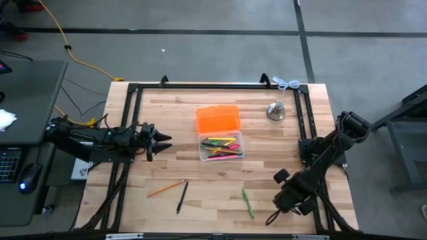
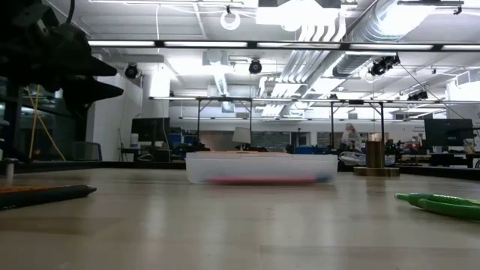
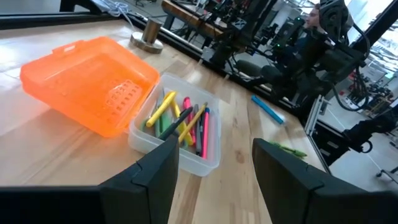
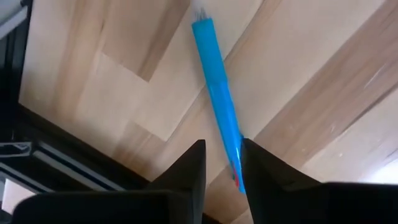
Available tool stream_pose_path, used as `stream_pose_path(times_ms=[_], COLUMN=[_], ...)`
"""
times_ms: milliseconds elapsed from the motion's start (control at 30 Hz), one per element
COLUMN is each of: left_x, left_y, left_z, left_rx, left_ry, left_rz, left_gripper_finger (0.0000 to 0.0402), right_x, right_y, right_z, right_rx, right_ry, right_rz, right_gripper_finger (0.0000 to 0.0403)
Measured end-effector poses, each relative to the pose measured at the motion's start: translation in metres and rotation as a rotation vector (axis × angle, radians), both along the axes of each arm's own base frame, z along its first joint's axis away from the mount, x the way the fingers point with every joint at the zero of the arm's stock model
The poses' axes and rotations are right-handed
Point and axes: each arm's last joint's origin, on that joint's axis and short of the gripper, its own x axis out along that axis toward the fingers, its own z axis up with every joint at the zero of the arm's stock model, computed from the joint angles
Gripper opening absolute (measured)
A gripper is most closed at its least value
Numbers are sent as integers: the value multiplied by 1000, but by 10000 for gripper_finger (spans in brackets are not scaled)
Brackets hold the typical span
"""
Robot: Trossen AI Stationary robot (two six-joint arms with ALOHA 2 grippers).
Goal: Pick & place school supplies into a supply box
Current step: Put the blue pen into the container
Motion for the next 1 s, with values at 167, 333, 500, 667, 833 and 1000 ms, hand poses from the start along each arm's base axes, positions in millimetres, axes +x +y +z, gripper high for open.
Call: stream_pose_path(times_ms=[167,333,500,667,833,1000], left_x=[0,0,0,0,0,0], left_y=[0,0,0,-1,-1,-1], left_z=[0,0,0,0,-1,-1], left_rx=[-1,-2,-18,-30,-31,-30], left_ry=[1,2,4,4,4,4], left_rz=[0,0,-11,-14,-14,-14], left_gripper_finger=[232,232,232,232,232,232], right_x=[2,2,-2,1,1,1], right_y=[2,2,-1,-3,-2,-1], right_z=[0,-4,-15,-15,-15,-19], right_rx=[19,26,49,22,30,56], right_ry=[-32,-42,-6,-54,-63,-72], right_rz=[1,-11,-26,-12,1,-6], right_gripper_finger=[90,111,125,126,126,126])
